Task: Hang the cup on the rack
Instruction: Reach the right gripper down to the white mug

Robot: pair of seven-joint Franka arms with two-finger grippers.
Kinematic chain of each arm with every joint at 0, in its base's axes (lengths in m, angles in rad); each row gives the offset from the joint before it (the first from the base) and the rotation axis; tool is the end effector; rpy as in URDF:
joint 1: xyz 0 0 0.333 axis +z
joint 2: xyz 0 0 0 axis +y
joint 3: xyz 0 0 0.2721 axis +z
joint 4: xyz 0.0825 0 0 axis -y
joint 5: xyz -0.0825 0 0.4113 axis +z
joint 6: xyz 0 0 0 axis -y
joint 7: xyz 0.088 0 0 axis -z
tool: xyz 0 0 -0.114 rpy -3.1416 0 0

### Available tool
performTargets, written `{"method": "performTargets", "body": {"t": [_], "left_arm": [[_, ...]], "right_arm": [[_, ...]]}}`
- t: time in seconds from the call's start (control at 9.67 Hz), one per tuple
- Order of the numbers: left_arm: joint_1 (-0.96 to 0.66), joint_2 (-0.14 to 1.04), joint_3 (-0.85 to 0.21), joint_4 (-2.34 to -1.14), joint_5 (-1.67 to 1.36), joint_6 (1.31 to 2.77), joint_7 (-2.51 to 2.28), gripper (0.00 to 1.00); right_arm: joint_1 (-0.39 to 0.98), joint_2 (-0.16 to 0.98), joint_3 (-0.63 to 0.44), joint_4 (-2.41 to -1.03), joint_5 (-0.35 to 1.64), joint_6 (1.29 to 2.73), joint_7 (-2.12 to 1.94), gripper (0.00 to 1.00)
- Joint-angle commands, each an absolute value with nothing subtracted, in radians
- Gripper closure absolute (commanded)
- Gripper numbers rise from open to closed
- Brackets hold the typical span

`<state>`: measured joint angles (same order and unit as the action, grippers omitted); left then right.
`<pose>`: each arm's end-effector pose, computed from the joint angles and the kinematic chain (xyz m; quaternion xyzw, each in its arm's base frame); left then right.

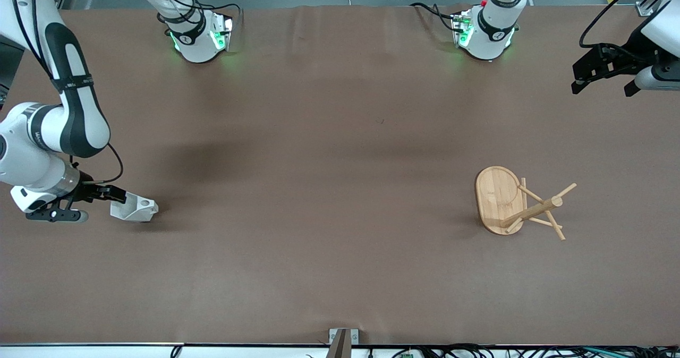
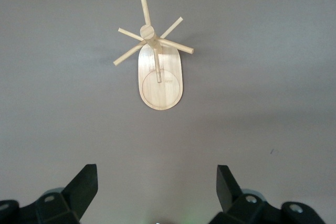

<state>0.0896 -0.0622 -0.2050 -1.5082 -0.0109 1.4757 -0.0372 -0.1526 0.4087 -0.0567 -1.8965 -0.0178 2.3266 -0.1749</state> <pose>0.5507 -0.0688 0.6307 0.9991 -0.0396 0.0142 0.0002 0.6211 -0.1318 0.2238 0.9997 -0.0087 0.0074 0.0195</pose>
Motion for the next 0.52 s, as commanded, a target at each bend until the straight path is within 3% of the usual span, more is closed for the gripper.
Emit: {"method": "performTargets", "body": {"t": [0.0, 0.21, 0.31, 0.41], "left_arm": [[0.086, -0.052, -0.209, -1.529, -0.005, 1.465, -0.032, 0.00], [0.090, -0.055, -0.207, -1.528, -0.005, 1.465, -0.023, 0.00], [0.092, -0.058, -0.207, -1.528, -0.005, 1.463, -0.023, 0.00], [0.092, -0.060, -0.207, -1.528, -0.005, 1.463, -0.023, 0.00]], "right_arm": [[-0.166, 0.448, -0.043, -1.881, -0.020, 2.344, -0.209, 0.03], [-0.164, 0.494, -0.040, -1.858, -0.020, 2.379, -0.210, 0.05], [-0.161, 0.505, -0.040, -1.852, -0.020, 2.382, -0.209, 0.11], [-0.160, 0.523, -0.038, -1.833, -0.020, 2.381, -0.210, 0.23]]}}
